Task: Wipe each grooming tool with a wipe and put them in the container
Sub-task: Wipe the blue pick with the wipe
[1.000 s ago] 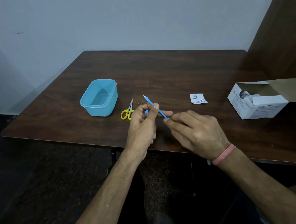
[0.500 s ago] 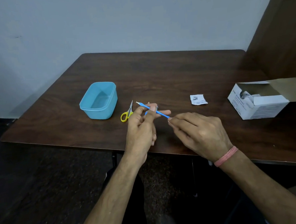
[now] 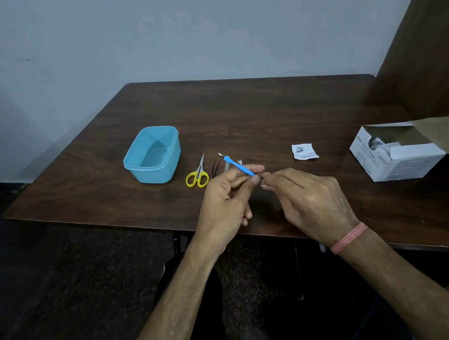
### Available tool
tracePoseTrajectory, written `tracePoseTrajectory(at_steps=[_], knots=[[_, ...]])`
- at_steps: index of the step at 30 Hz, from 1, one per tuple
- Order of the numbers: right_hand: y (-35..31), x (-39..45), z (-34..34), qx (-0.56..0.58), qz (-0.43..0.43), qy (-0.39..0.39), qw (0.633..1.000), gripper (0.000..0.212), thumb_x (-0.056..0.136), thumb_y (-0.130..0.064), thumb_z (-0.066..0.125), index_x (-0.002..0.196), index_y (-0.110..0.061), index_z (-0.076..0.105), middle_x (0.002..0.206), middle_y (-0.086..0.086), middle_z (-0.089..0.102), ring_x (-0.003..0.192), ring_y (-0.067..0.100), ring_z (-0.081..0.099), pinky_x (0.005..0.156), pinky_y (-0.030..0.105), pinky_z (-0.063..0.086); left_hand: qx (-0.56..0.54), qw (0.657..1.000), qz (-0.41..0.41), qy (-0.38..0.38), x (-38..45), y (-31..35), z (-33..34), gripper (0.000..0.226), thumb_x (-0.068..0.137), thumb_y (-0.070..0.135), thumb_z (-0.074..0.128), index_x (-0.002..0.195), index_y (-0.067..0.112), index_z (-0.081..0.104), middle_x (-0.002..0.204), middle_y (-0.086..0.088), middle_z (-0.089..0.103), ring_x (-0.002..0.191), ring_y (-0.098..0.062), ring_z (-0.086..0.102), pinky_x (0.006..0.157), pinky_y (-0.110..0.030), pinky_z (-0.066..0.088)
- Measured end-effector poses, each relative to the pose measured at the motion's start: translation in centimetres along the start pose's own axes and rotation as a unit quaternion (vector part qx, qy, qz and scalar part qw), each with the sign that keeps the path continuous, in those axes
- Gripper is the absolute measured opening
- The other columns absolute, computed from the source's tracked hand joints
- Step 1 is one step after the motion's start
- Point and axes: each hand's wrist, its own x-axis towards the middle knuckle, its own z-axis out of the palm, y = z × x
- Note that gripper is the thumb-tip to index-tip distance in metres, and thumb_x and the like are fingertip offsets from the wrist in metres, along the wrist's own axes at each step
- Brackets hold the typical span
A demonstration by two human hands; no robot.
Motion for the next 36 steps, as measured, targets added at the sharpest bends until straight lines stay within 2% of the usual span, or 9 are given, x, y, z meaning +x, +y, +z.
tracePoseTrajectory(at_steps=[6, 11, 18, 25, 28, 30, 33, 34, 36], knots=[[-0.27, 0.03, -0.14, 0.004, 0.009, -0.001, 1.000, 0.015, 0.109, -0.018, 0.069, 0.118, -0.017, 0.081, 0.107, -0.004, 0.078, 0.085, 0.020, 0.078, 0.057, 0.041, 0.059, -0.007, 1.000, -0.013, 0.011, 0.21, 0.10, 0.26, 0.029, 0.113, 0.020, 0.068, 0.142, 0.024, 0.069, 0.112, 0.009, 0.086, 0.045, -0.006, 0.053, 0.041, -0.020, 0.045], [-0.15, 0.14, -0.24, 0.025, 0.037, -0.011, 0.999, 0.012, 0.109, -0.023, 0.069, 0.114, -0.020, 0.080, 0.101, -0.005, 0.074, 0.086, 0.018, 0.075, 0.056, 0.041, 0.058, 0.010, 1.000, -0.025, 0.014, 0.34, 0.21, 0.24, 0.013, 0.112, 0.024, 0.070, 0.122, 0.017, 0.064, 0.099, 0.005, 0.086, 0.040, -0.009, 0.051, 0.037, -0.021, 0.040], [0.25, 0.22, -0.29, 0.082, 0.097, -0.021, 0.992, 0.003, 0.103, -0.023, 0.079, 0.102, -0.022, 0.082, 0.101, -0.010, 0.073, 0.076, 0.010, 0.069, 0.057, 0.036, 0.057, 0.040, 0.999, -0.017, -0.002, 0.31, 0.25, 0.21, 0.013, 0.112, 0.021, 0.071, 0.123, 0.017, 0.076, 0.080, 0.009, 0.081, 0.038, -0.007, 0.049, 0.037, -0.020, 0.040], [0.47, 0.08, -0.06, 0.107, 0.127, -0.021, 0.986, 0.004, 0.103, -0.024, 0.080, 0.104, -0.020, 0.079, 0.103, -0.011, 0.076, 0.076, 0.010, 0.071, 0.060, 0.039, 0.059, 0.082, 0.996, -0.012, -0.020, 0.11, 0.19, 0.45, 0.027, 0.116, 0.028, 0.064, 0.138, 0.028, 0.079, 0.096, 0.011, 0.085, 0.041, -0.007, 0.051, 0.038, -0.021, 0.043], [0.49, 0.02, 0.08, 0.113, 0.137, -0.018, 0.984, 0.006, 0.101, -0.021, 0.082, 0.106, -0.020, 0.079, 0.102, -0.011, 0.076, 0.072, 0.011, 0.069, 0.061, 0.041, 0.060, 0.078, 0.996, -0.001, -0.034, -0.04, 0.20, 0.18, 0.031, 0.115, 0.021, 0.065, 0.142, 0.031, 0.077, 0.102, 0.010, 0.086, 0.043, -0.008, 0.050, 0.040, -0.020, 0.042], [0.53, 0.00, 0.09, 0.115, 0.145, -0.017, 0.983, 0.008, 0.099, -0.021, 0.084, 0.106, -0.021, 0.079, 0.101, -0.011, 0.075, 0.068, 0.009, 0.064, 0.061, 0.040, 0.059, 0.071, 0.996, 0.008, -0.049, -0.08, 0.06, -0.01, 0.038, 0.111, 0.012, 0.069, 0.145, 0.029, 0.075, 0.110, 0.010, 0.087, 0.048, -0.007, 0.050, 0.045, -0.019, 0.042], [0.54, -0.02, -0.01, 0.125, 0.151, -0.018, 0.980, 0.008, 0.099, -0.023, 0.084, 0.105, -0.022, 0.079, 0.099, -0.014, 0.074, 0.065, 0.007, 0.061, 0.060, 0.038, 0.058, 0.075, 0.995, 0.024, -0.061, -0.08, 0.06, 0.14, 0.046, 0.105, 0.004, 0.077, 0.147, 0.020, 0.073, 0.120, 0.007, 0.086, 0.063, 0.005, 0.064, 0.067, -0.010, 0.049], [0.54, -0.05, -0.07, 0.130, 0.155, -0.018, 0.979, 0.008, 0.099, -0.023, 0.084, 0.104, -0.022, 0.079, 0.099, -0.015, 0.074, 0.065, 0.006, 0.060, 0.060, 0.036, 0.058, 0.074, 0.995, 0.031, -0.065, -0.07, 0.08, 0.26, 0.045, 0.104, 0.004, 0.078, 0.146, 0.020, 0.074, 0.120, 0.007, 0.086, 0.076, 0.009, 0.072, 0.078, -0.008, 0.052], [0.59, -0.05, -0.13, 0.136, 0.165, -0.013, 0.977, 0.008, 0.098, -0.023, 0.085, 0.104, -0.023, 0.078, 0.099, -0.016, 0.074, 0.065, 0.005, 0.058, 0.061, 0.035, 0.058, 0.084, 0.993, 0.049, -0.065, -0.03, -0.02, 0.53, 0.043, 0.105, 0.005, 0.077, 0.143, 0.026, 0.077, 0.115, 0.011, 0.086, 0.104, 0.003, 0.079, 0.093, -0.017, 0.059]])
